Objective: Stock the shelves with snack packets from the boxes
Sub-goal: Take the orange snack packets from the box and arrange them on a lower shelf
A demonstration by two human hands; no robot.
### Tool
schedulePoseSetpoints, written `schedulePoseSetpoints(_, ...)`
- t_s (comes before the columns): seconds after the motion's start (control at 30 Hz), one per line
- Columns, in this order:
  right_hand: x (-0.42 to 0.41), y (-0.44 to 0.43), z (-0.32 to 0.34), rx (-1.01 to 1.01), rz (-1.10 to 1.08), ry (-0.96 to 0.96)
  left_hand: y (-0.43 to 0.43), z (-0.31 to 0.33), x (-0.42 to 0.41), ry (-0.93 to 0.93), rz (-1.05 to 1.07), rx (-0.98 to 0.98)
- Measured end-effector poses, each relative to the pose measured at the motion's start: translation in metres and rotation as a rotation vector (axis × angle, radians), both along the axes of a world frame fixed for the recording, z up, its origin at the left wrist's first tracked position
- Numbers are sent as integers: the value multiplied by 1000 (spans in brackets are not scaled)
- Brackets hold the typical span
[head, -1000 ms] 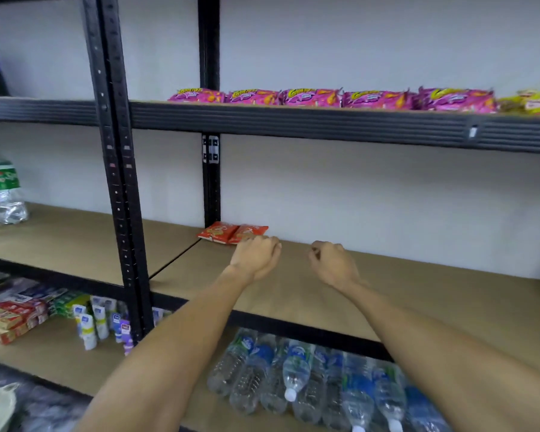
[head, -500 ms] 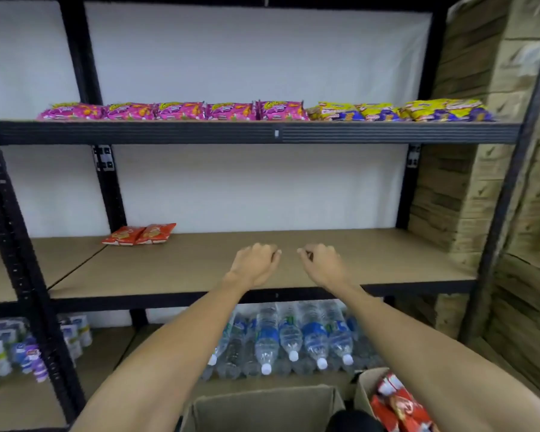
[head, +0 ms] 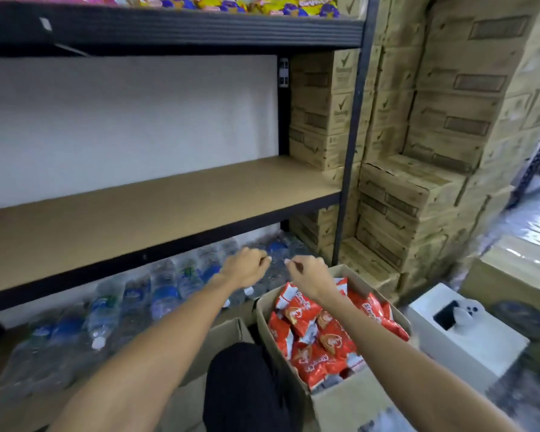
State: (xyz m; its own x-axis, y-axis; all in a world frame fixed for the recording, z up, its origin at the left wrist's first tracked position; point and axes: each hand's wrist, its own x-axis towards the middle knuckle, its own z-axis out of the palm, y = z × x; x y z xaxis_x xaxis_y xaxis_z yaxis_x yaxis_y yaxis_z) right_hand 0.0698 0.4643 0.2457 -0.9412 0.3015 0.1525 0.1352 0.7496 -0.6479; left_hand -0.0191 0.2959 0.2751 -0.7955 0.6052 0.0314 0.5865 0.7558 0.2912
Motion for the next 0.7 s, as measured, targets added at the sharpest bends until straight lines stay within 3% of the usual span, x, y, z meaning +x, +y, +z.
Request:
schedulePoseSetpoints(0.13, 27, 50, -39, -6, -75, -56, 54, -48, 1, -120, -82, -43)
schedulePoseSetpoints(0.4, 74, 111, -106, -1, -290, -122, 115, -132, -4, -177, -171, -131)
schedulePoseSetpoints(0.53, 84, 113, -135, 25, -393, -161, 126, -162, -19, -213, -57, -267)
schedulePoseSetpoints(0.7, 79, 105, -156, 46, -487, -287, 134, -195, -32, -335, 63, -216)
